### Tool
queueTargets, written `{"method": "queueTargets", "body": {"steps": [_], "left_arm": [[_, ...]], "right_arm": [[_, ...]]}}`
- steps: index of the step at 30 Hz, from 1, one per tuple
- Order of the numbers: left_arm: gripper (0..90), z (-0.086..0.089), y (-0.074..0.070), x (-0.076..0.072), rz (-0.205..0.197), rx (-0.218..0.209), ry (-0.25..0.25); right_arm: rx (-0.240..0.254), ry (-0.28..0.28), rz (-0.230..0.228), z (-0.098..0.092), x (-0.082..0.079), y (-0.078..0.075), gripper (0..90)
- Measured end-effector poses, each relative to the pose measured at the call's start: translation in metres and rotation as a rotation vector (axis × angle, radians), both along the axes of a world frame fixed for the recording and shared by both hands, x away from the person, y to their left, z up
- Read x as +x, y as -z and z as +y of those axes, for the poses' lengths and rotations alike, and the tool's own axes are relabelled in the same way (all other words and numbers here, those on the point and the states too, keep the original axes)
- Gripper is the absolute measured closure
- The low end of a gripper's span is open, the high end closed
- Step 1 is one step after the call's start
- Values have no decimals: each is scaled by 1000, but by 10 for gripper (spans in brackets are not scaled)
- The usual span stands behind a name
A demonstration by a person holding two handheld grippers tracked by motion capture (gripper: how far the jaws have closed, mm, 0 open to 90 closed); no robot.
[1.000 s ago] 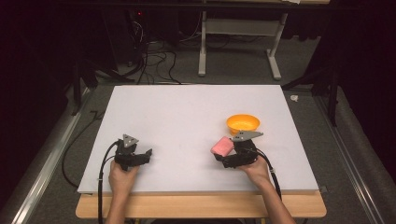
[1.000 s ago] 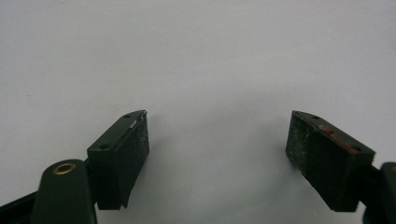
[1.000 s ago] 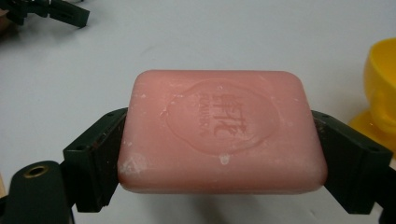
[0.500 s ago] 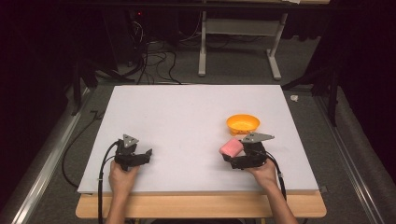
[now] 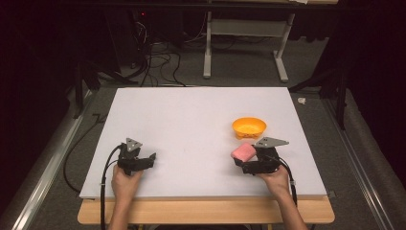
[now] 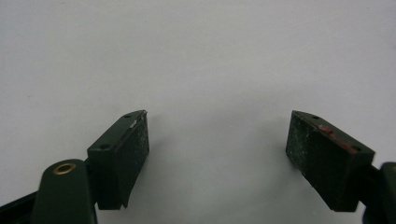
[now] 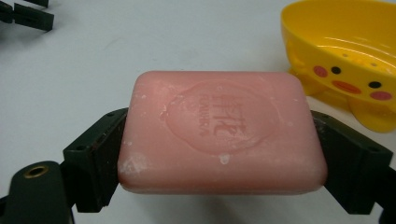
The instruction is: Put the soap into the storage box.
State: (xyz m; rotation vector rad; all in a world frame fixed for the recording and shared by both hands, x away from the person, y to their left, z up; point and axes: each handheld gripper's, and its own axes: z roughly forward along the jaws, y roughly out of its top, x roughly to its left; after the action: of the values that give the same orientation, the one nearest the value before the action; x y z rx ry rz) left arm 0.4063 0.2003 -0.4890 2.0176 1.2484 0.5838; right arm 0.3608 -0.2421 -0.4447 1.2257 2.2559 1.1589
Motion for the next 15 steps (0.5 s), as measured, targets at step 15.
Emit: {"method": "queueTargets", "body": {"steps": [15], "left_arm": [[217, 1, 0, 1, 13, -13, 0]], "right_arm": [[18, 55, -5, -12, -4, -7, 135]]}}
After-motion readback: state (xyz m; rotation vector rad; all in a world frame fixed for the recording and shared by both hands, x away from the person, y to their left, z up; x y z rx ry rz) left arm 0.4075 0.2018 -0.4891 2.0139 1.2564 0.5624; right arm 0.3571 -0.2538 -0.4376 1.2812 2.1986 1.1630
